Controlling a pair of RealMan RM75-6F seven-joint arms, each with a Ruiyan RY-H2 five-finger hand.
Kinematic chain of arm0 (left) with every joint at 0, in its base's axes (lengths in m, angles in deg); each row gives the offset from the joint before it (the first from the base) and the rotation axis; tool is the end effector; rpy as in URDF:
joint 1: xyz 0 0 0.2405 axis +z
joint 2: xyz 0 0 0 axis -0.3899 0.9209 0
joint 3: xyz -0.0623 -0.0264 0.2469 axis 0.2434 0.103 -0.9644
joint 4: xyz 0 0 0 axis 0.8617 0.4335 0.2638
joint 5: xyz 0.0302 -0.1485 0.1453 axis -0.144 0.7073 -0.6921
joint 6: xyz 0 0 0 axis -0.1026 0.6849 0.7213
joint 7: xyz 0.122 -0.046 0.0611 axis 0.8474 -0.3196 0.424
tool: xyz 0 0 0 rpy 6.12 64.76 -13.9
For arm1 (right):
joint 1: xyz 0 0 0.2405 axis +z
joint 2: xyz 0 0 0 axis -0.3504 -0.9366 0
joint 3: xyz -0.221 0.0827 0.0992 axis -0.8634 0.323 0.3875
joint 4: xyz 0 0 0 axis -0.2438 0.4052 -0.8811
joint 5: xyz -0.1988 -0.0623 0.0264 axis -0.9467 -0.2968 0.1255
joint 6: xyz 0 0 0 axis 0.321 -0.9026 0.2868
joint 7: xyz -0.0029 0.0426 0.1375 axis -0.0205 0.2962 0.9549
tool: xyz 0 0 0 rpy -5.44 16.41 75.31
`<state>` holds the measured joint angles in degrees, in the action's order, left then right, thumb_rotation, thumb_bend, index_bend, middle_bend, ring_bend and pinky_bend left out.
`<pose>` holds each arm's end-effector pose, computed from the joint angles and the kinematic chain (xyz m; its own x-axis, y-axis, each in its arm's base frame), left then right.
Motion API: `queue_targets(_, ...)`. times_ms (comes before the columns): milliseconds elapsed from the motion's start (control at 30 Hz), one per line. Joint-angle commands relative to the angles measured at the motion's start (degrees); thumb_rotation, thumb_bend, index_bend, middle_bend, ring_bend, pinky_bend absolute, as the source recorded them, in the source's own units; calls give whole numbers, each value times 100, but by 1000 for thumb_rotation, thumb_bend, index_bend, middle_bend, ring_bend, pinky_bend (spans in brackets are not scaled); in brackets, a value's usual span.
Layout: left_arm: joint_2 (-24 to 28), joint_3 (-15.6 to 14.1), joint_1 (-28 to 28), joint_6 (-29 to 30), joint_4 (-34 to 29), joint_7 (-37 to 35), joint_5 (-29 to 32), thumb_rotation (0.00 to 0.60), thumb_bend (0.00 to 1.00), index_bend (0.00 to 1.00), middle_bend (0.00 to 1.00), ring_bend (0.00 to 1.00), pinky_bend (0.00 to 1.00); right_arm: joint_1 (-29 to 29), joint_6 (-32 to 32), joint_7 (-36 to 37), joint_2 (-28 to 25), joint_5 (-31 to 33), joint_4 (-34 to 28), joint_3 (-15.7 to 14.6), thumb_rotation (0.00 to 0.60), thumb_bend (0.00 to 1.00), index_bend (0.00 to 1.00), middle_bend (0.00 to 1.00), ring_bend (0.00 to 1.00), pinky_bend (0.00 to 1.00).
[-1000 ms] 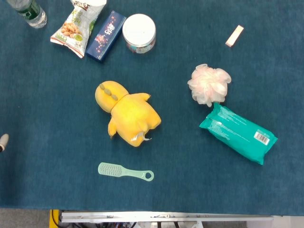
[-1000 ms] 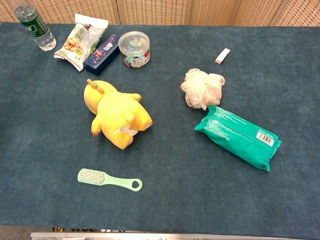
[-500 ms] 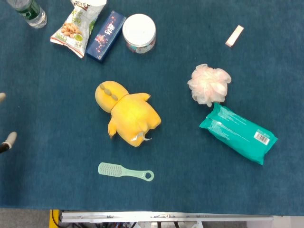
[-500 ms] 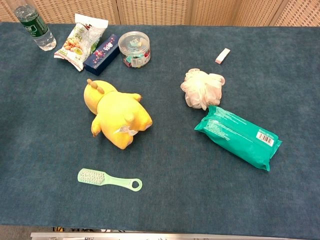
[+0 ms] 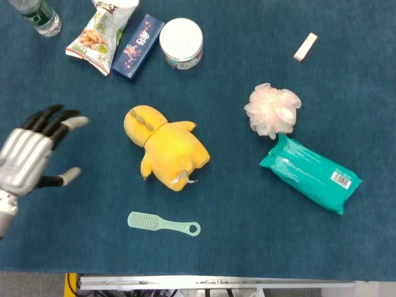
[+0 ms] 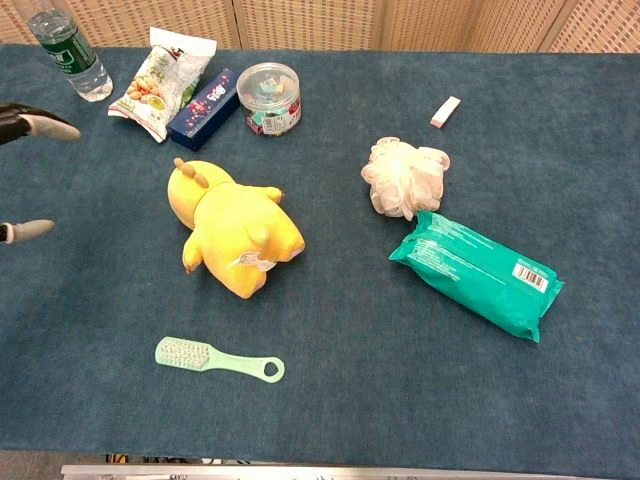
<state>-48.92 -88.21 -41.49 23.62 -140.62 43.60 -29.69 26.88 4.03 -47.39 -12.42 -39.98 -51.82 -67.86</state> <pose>-0.2482 0.2197 0.1079 0.3404 0.2222 0.9136 0.8951 -0.3742 -0.2425 -0.3164 -0.1983 0.2158 0.3984 0.0233 0.9169 -0.9166 -0.0268 0.3989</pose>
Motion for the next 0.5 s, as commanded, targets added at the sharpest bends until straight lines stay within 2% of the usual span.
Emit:
queue_targets(33, -216, 53, -453, -412, 257, -442, -291, 600, 198, 182, 167, 98, 157, -8, 3, -8, -3, 41, -9, 10, 600, 214, 408, 374, 243, 267)
queue_targets(200, -559, 56, -916, -814, 549, -844, -504, 600, 159, 118, 131, 85, 115, 5, 70, -67, 8, 94, -24, 5, 600, 214, 408, 374, 243, 267)
queue_targets(233, -627, 56, -985, -859, 589, -933, -530, 582, 142, 99, 118, 76, 100, 4, 77, -75, 13, 107, -28, 5, 600, 214, 408, 374, 243, 267)
queue_targets(400, -917, 2, -1308, -1038, 735, -1486, -652, 325, 87, 65, 60, 14, 23, -19, 99, -129, 21, 168, -44, -7, 600, 214, 408, 374, 243, 267)
queue_targets(433, -967, -15, -1343, -1026, 772, -1561, -688, 284, 74, 53, 41, 5, 7, -26, 95, -136, 18, 179, -46, -6, 600, 214, 408, 374, 243, 267)
queue_targets(500, -1076, -68, -1408, -980, 855, -1685, -784, 241, 57, 26, 13, 0, 0, -44, 82, -137, 10, 206, -47, -2, 600, 214, 408, 374, 243, 267)
